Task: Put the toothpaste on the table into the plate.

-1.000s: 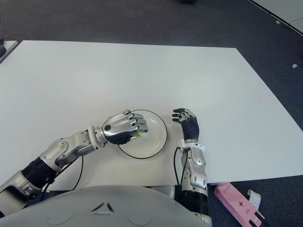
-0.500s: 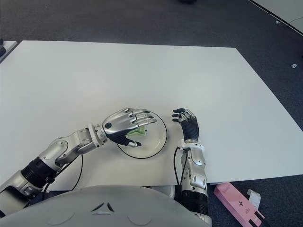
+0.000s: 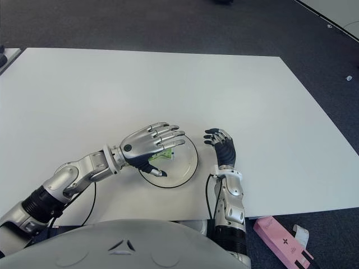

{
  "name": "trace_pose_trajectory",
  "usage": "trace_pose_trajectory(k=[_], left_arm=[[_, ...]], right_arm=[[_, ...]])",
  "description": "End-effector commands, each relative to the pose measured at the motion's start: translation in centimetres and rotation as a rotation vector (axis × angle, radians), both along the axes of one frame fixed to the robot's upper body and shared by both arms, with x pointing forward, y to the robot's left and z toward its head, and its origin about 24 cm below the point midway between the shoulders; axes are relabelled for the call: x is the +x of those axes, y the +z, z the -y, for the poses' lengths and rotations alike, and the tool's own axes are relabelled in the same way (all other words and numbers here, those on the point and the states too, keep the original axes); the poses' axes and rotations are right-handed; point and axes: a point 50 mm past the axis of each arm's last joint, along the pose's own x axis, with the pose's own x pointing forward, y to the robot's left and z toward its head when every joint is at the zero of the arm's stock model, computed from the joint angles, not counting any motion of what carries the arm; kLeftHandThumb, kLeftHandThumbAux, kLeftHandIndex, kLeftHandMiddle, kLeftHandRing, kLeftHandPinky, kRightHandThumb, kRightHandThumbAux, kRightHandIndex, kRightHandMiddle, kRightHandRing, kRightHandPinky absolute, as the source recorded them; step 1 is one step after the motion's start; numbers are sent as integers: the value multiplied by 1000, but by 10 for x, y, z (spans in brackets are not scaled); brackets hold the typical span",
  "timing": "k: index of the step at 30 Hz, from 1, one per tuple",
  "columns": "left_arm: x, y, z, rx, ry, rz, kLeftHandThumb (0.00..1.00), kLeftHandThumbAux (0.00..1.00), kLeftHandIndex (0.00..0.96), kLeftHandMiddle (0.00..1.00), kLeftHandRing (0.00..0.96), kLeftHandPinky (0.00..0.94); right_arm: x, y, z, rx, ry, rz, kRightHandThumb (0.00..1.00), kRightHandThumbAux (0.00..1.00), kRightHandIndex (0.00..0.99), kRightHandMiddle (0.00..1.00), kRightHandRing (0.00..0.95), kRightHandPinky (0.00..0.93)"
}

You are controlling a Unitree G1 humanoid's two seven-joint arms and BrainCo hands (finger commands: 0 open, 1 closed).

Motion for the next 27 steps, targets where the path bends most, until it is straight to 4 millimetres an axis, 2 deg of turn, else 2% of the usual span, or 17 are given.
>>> trace_pose_trajectory(k=[1,9,14,21,27], left_arm=[[0,-1,-3,36,10,7,99,327,0,0,0,1],[2,2,-5,0,37,-21,116,335,0,0,0,6],[2,6,-8,-48,87,-69,214,367,0,0,0,16],[8,6,-18,-245,238,-60,211,463,0,0,0,1],[13,-1,-35,-484,379,-106,243,578,0,0,0,49]], right_arm=[[0,-2,0,-1,3,-2,711,731,423,445,462,474],[-1,-1,0,1,3,2,711,731,423,447,464,476],[-1,-2,-1,5,1,0,711,731,423,449,465,473],[-1,-2,-1,13,1,-2,711,731,423,447,464,475],[-1,-3,0,19,5,2,712,731,423,446,464,476]])
